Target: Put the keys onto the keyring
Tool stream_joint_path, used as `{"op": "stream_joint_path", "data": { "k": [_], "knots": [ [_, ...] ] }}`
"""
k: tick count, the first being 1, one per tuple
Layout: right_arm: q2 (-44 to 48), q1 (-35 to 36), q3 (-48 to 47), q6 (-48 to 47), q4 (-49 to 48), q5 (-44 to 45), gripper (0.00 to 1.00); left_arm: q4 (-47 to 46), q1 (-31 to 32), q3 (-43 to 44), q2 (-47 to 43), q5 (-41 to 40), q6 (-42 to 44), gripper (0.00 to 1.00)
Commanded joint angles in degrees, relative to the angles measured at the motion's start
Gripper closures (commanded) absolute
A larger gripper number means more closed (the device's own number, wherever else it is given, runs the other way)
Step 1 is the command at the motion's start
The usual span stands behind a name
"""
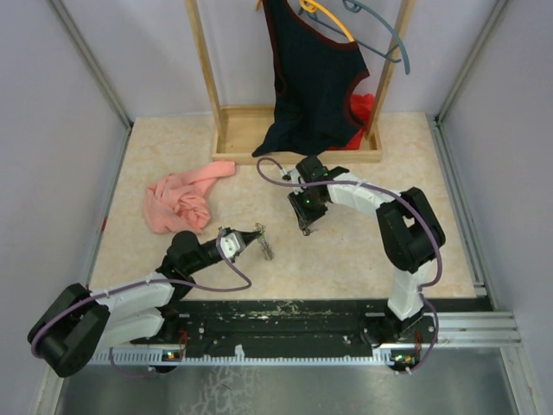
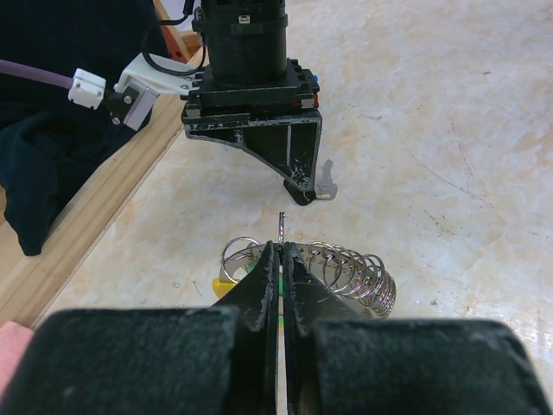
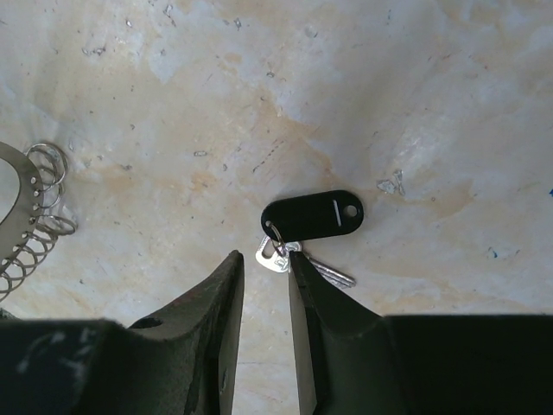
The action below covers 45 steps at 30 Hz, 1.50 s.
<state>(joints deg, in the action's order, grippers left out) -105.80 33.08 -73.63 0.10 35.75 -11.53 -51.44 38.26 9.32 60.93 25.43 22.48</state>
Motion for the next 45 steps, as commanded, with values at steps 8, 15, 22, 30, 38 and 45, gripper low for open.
{"op": "stream_joint_path", "data": {
  "k": [8,15,22,30,38,45],
  "knots": [
    [-2.9,-0.4,-3.7,-0.9,0.6,-1.2,0.74,-2.2,0.1,0.1,-0.1,1.2,-0.5,0.99],
    [-2.5,-0.4,-4.2,-0.3,0.5,0.6,0.74,-2.1,0.1,0.2,-0.2,1.4,-0.5,0.99],
    [-3.6,-0.4,-5.0,-0.3,0.8,0.0,0.79,-2.0,0.1,0.2,-0.2,1.4,-0.6,0.99],
    [-4.7,-0.4,-5.2,-0.5,1.3,-0.6,0.84,-1.9,0.1,0.5,0.2,1.6,-0.6,0.99],
    [-5.7,-0.4,-5.4,-0.8,2.3,-0.7,0.87,-1.6,0.1,0.5,0.1,1.8,-0.6,0.99],
    [-6.1,-0.4,-5.5,-1.1,3.2,-0.3,0.99,-1.4,0.1,0.6,0.0,2.0,-0.6,0.99]
  ]
}}
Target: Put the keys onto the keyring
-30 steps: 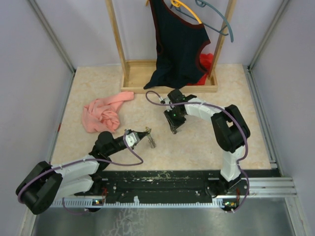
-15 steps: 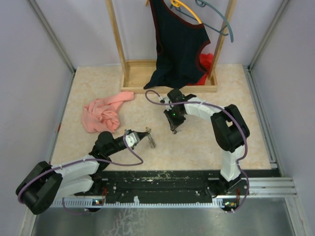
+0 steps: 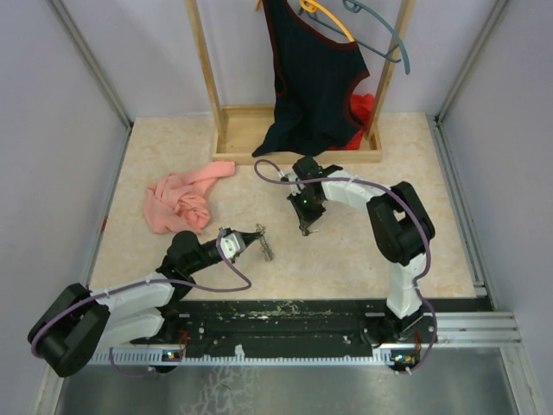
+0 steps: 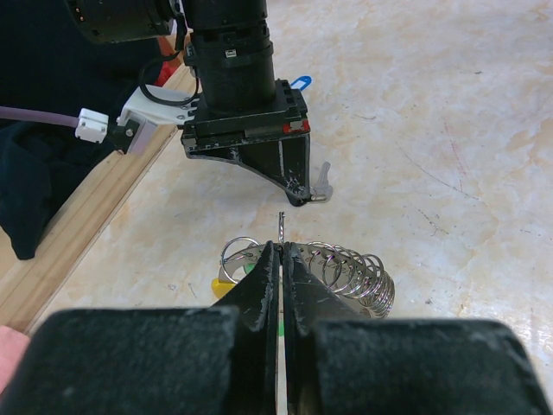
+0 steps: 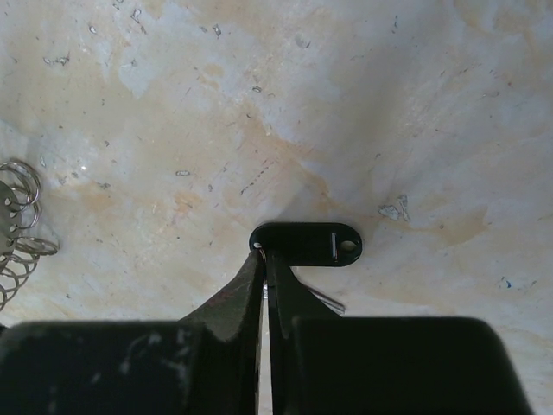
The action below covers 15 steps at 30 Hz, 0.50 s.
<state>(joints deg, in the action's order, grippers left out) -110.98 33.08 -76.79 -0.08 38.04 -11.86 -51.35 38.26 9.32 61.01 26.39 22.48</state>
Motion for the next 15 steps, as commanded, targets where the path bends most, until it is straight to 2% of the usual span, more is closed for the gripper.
{"op": "stream_joint_path", "data": {
  "k": [1,6,15],
  "knots": [
    [-0.9,-0.4,-2.4,-1.0,1.2,0.1,1.00,-1.6,0.1,0.5,-0.1,1.0,-0.6,0.99],
    [2.0,-0.3,-1.4,-2.3,0.2,-0.3,1.00,-1.5,0.1,0.6,-0.1,1.0,-0.6,0.99],
    [15.6,-0.1,7.8,-7.4,-10.1,-3.8,1.00,-0.7,0.1,1.6,0.2,2.9,-0.6,0.99]
  ]
}}
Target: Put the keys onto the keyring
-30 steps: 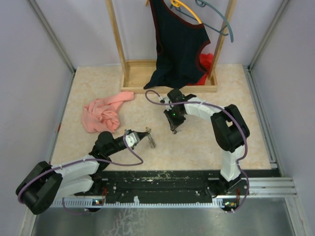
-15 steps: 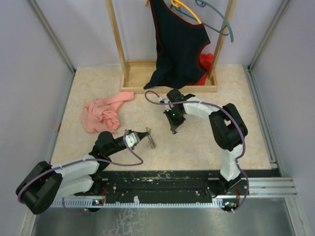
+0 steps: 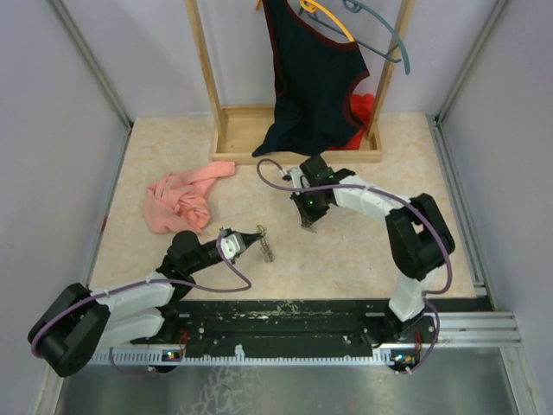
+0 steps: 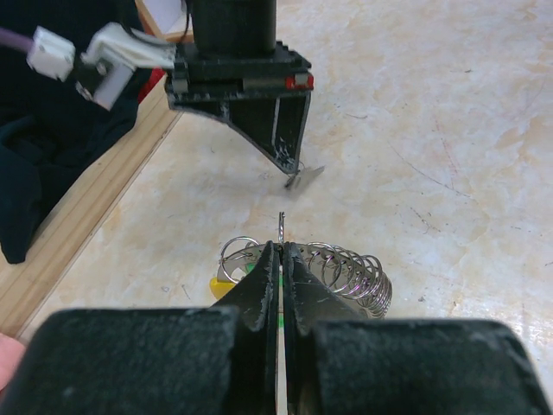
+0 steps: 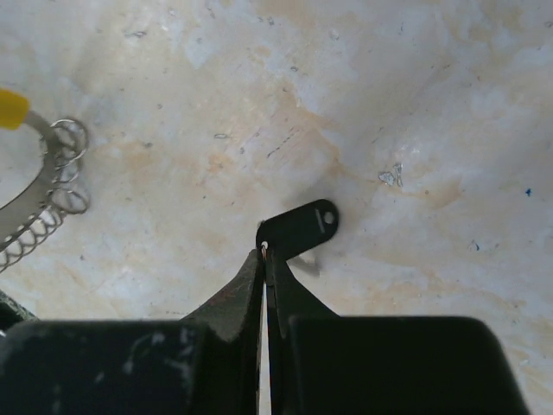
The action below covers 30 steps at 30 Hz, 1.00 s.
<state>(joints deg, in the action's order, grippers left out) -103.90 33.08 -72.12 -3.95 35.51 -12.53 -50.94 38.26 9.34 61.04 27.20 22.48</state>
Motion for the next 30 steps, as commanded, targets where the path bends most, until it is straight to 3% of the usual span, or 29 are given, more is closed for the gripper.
{"op": "stream_joint_path", "data": {
  "k": [1,12,19,24,30],
  "knots": [
    [11.5,-0.1,4.5,-4.1,-8.9,-4.1,1.00,-1.0,0.1,1.7,0.2,2.4,-0.7,0.99],
    [34.3,0.2,25.4,-7.3,-38.8,-12.5,1.00,0.9,0.1,2.9,-0.3,6.7,-0.1,0.99],
    [43.5,0.2,38.7,-5.4,-59.5,-16.1,1.00,2.0,0.1,3.7,-1.8,6.8,0.2,0.99],
    [44.4,0.2,40.7,-11.5,-61.4,-25.1,1.00,2.3,0.1,4.2,-1.2,7.3,0.5,0.99],
    [46.1,0.3,42.7,-16.3,-63.8,-28.6,1.00,2.8,0.1,5.2,-0.3,8.3,0.9,0.99]
  ]
}}
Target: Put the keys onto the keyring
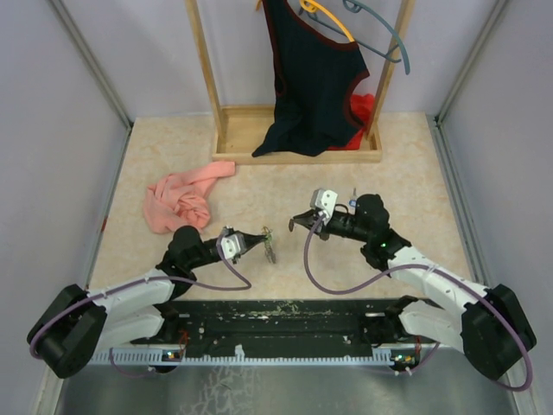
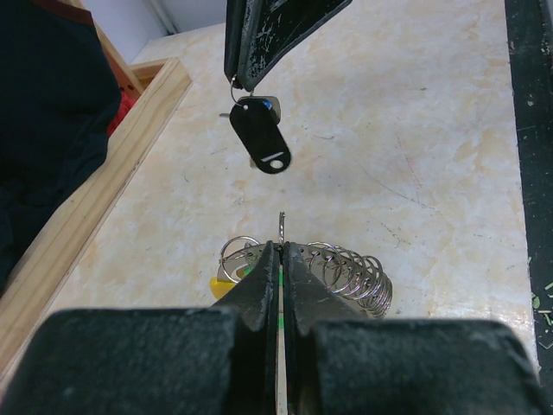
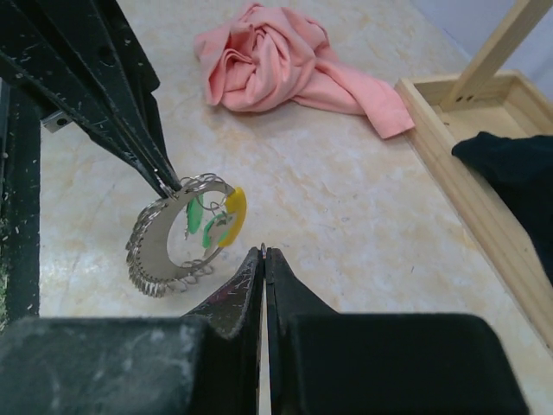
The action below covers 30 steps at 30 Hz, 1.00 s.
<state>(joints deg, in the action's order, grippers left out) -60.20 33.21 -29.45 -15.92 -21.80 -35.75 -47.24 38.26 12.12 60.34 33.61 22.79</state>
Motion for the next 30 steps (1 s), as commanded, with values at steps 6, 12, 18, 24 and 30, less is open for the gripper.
{"op": "stream_joint_path", "data": {
  "k": [6,12,18,24,30],
  "knots": [
    [0.4,0.1,-3.7,-8.2,-1.1,-11.8,1.00,-0.2,0.1,3.8,1.4,2.8,1.3,0.99],
    [-1.9,0.1,-6.0,-11.5,0.7,-15.8,1.00,0.7,0.1,5.0,1.8,3.5,1.3,0.99],
    [-4.0,0.1,-6.8,-14.1,1.3,-18.7,1.00,1.1,0.1,5.5,1.4,4.9,1.8,0.99],
    [-5.5,0.2,-6.7,-14.8,0.4,-20.1,1.00,1.9,0.1,6.3,3.1,6.9,2.5,0.99],
    [-5.6,0.9,-5.9,-15.9,-0.4,-19.2,1.00,2.0,0.1,7.0,4.8,8.2,2.2,0.99]
  ]
}}
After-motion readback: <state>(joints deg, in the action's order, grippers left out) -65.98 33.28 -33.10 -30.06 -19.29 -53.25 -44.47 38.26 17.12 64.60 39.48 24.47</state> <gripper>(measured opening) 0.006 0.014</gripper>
